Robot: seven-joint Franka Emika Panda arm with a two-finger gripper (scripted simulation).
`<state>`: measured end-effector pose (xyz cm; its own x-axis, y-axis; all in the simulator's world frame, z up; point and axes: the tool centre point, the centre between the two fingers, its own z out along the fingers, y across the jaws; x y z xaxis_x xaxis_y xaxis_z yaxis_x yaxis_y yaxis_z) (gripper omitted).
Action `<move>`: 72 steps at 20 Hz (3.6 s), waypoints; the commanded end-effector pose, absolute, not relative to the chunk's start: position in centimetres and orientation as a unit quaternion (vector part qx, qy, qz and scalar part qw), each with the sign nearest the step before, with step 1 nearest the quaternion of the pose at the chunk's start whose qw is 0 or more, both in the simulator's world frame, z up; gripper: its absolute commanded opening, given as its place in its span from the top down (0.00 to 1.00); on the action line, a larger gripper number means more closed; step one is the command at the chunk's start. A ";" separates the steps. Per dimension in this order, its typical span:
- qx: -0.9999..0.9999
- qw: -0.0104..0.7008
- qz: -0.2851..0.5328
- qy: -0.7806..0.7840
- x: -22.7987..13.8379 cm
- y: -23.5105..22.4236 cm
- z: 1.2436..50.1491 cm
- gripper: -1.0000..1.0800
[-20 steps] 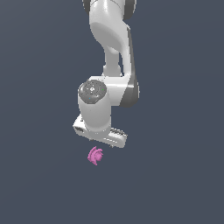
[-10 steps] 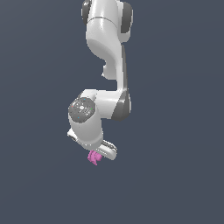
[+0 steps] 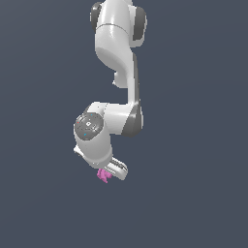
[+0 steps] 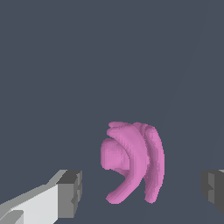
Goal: Pick up the object and move it to a goal position.
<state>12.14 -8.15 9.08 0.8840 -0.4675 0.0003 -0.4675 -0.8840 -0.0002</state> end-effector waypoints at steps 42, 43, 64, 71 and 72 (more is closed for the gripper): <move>-0.967 0.049 -0.032 0.249 14.2 -7.7 14.3 1.00; -0.966 0.056 -0.036 0.250 14.4 -7.7 15.8 1.00; -0.933 0.201 -0.129 0.270 15.0 -12.1 46.2 1.00; -0.926 0.218 -0.139 0.274 14.7 -13.3 49.8 1.00; -0.926 0.220 -0.140 0.275 14.6 -13.4 50.1 1.00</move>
<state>14.70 -13.30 49.57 0.8107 -0.5686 0.1391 -0.4479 -0.7555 -0.4782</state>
